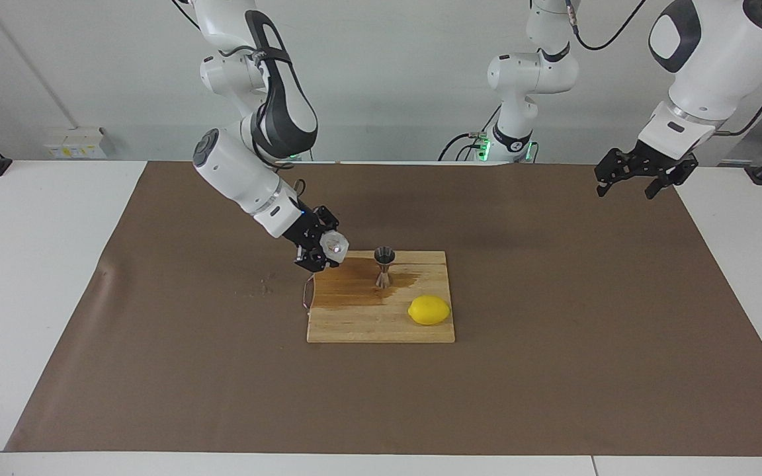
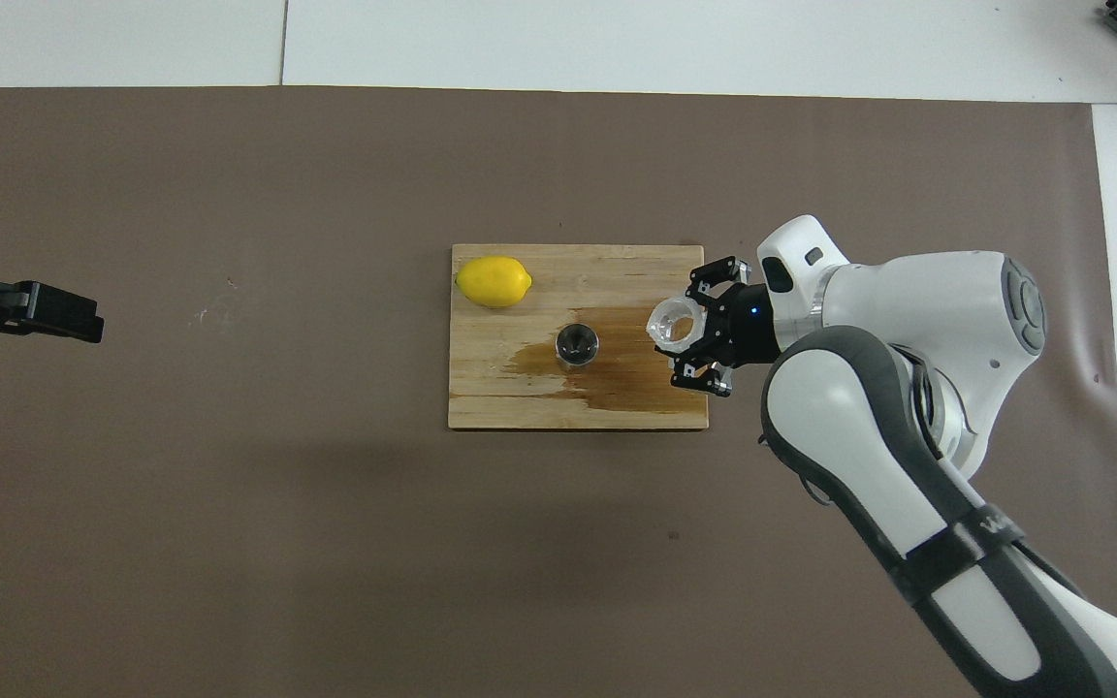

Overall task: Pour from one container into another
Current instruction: 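Lift the white cup with the right gripper over the metal cup, then tilt the white cup with the right gripper to pour into the metal cup, then turn the white cup upright and carry it back beyond the board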

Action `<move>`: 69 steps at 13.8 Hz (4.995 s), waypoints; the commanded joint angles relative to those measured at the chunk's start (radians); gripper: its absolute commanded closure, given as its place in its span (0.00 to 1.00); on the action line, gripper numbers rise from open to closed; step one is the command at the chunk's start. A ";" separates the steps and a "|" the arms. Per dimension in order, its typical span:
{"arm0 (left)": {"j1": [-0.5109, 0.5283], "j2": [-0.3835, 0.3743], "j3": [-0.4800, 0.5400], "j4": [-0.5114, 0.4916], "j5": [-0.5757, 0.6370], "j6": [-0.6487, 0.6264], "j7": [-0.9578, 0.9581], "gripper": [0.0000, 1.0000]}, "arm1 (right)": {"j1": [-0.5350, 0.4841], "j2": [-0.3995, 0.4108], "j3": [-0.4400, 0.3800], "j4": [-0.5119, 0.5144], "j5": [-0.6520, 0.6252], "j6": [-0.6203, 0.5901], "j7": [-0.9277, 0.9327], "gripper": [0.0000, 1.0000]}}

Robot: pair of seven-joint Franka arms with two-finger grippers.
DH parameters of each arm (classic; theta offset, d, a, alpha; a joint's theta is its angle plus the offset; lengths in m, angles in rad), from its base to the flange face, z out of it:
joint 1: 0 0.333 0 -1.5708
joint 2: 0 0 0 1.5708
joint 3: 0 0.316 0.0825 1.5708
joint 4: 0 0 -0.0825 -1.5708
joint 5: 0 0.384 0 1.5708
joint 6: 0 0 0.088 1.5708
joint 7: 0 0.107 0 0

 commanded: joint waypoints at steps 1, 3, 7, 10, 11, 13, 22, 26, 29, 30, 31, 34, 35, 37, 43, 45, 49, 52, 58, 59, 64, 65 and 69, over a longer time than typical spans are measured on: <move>0.007 -0.029 -0.002 -0.031 0.000 0.002 0.000 0.00 | 0.035 0.012 -0.001 0.033 -0.139 0.028 0.110 1.00; 0.007 -0.029 -0.002 -0.031 0.000 0.002 -0.002 0.00 | 0.057 0.020 -0.001 0.053 -0.247 0.031 0.164 1.00; 0.007 -0.029 -0.002 -0.031 0.000 0.002 -0.002 0.00 | 0.098 0.026 -0.001 0.060 -0.356 0.075 0.202 1.00; 0.007 -0.029 -0.002 -0.031 0.000 0.002 -0.002 0.00 | 0.123 0.029 -0.001 0.060 -0.374 0.103 0.254 1.00; 0.007 -0.029 -0.002 -0.031 0.000 0.002 -0.002 0.00 | 0.124 0.034 -0.001 0.060 -0.396 0.109 0.257 1.00; 0.007 -0.029 -0.002 -0.031 0.000 0.002 -0.002 0.00 | 0.140 0.037 -0.001 0.060 -0.443 0.114 0.270 1.00; 0.007 -0.029 -0.002 -0.031 0.000 0.002 -0.002 0.00 | 0.164 0.052 -0.001 0.055 -0.597 0.184 0.342 1.00; 0.007 -0.029 -0.002 -0.031 0.000 0.002 -0.002 0.00 | 0.167 0.077 -0.001 0.055 -0.620 0.235 0.371 1.00; 0.009 -0.029 -0.002 -0.031 0.000 0.002 -0.002 0.00 | 0.172 0.078 -0.001 0.053 -0.690 0.240 0.373 1.00; 0.007 -0.029 -0.002 -0.031 0.000 0.002 -0.002 0.00 | 0.173 0.080 -0.001 0.053 -0.712 0.244 0.391 1.00; 0.007 -0.029 -0.002 -0.031 0.000 0.003 -0.002 0.00 | 0.173 0.080 -0.001 0.053 -0.732 0.246 0.399 1.00; 0.007 -0.029 -0.002 -0.031 0.000 0.002 -0.002 0.00 | 0.186 0.078 -0.001 0.058 -0.759 0.249 0.418 1.00; 0.007 -0.029 -0.002 -0.031 0.000 0.002 0.000 0.00 | 0.201 0.078 -0.003 0.058 -0.775 0.249 0.429 1.00; 0.007 -0.029 -0.002 -0.031 0.000 0.002 0.000 0.00 | 0.203 0.078 -0.003 0.058 -0.831 0.249 0.435 1.00; 0.007 -0.029 -0.002 -0.031 0.000 0.002 -0.002 0.00 | 0.207 0.078 -0.001 0.061 -0.942 0.249 0.475 0.98; 0.009 -0.029 -0.002 -0.031 0.000 0.002 0.000 0.00 | 0.206 0.078 -0.001 0.061 -0.942 0.249 0.478 0.98; 0.007 -0.029 -0.002 -0.031 0.000 0.002 -0.002 0.00 | 0.200 0.078 0.002 0.057 -0.934 0.250 0.521 0.98; 0.009 -0.029 -0.002 -0.031 0.000 0.002 0.000 0.00 | 0.190 0.075 0.002 0.044 -0.924 0.250 0.558 0.99; 0.007 -0.029 -0.002 -0.031 0.000 0.002 0.000 0.00 | 0.192 0.065 0.005 0.029 -0.798 0.269 0.552 0.99; 0.007 -0.029 -0.002 -0.031 0.000 0.003 0.000 0.00 | 0.192 0.065 0.005 0.029 -0.787 0.270 0.554 1.00; 0.009 -0.029 -0.002 -0.031 0.000 0.002 0.000 0.00 | 0.180 0.049 0.006 0.030 -0.524 0.270 0.439 1.00; 0.009 -0.029 -0.002 -0.031 0.000 0.002 -0.002 0.00 | 0.166 0.049 0.006 0.032 -0.419 0.270 0.364 1.00; 0.009 -0.029 -0.002 -0.031 0.000 0.002 0.000 0.00 | 0.076 0.046 0.005 0.023 -0.019 0.244 -0.013 1.00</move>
